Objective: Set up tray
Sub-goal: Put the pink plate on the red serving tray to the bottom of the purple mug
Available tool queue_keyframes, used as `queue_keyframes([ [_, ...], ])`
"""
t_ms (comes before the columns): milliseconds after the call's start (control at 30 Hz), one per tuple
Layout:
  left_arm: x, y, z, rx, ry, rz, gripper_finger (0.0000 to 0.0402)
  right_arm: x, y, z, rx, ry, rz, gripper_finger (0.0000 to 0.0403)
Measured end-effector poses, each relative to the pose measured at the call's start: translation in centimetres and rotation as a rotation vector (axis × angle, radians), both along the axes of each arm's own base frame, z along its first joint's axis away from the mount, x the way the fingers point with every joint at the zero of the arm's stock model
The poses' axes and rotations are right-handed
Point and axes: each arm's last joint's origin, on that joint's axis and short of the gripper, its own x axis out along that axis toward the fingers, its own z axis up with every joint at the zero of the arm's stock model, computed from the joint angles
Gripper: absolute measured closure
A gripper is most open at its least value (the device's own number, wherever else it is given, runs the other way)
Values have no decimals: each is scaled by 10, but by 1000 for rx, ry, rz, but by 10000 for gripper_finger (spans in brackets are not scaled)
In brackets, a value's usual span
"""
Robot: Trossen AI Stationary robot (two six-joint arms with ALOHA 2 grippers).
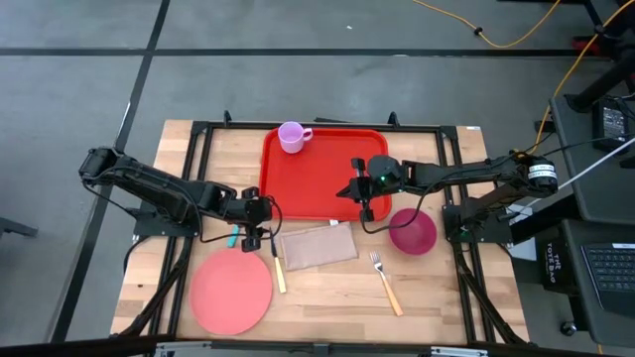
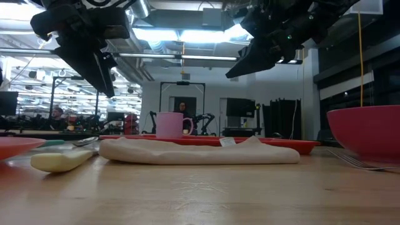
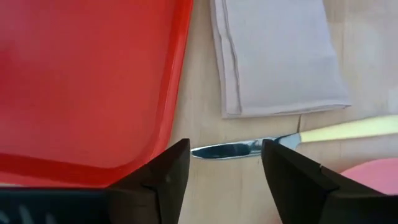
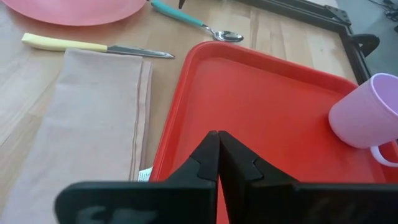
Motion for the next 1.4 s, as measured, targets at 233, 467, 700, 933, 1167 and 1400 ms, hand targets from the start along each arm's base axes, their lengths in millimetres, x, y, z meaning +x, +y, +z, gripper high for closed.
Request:
queue_keyframes([
  [233, 1, 7, 0, -204, 32, 49, 208, 0, 0, 0, -1, 0, 0, 393],
  [467, 1, 16, -1, -254, 54, 61, 208, 0, 0, 0, -2, 1, 1, 393],
  [700, -3, 11, -14, -246, 192, 59, 208, 0, 0, 0, -2, 2, 1, 393],
  [933, -1, 1, -23, -329, 267, -1, 208, 0, 0, 0, -2, 2, 1, 393],
  [1167, -1, -3, -33, -348, 359, 69, 208, 0, 0, 0, -2, 2, 1, 393],
  [1400, 0, -13, -44, -396, 444, 12, 208, 0, 0, 0, -2, 2, 1, 393],
])
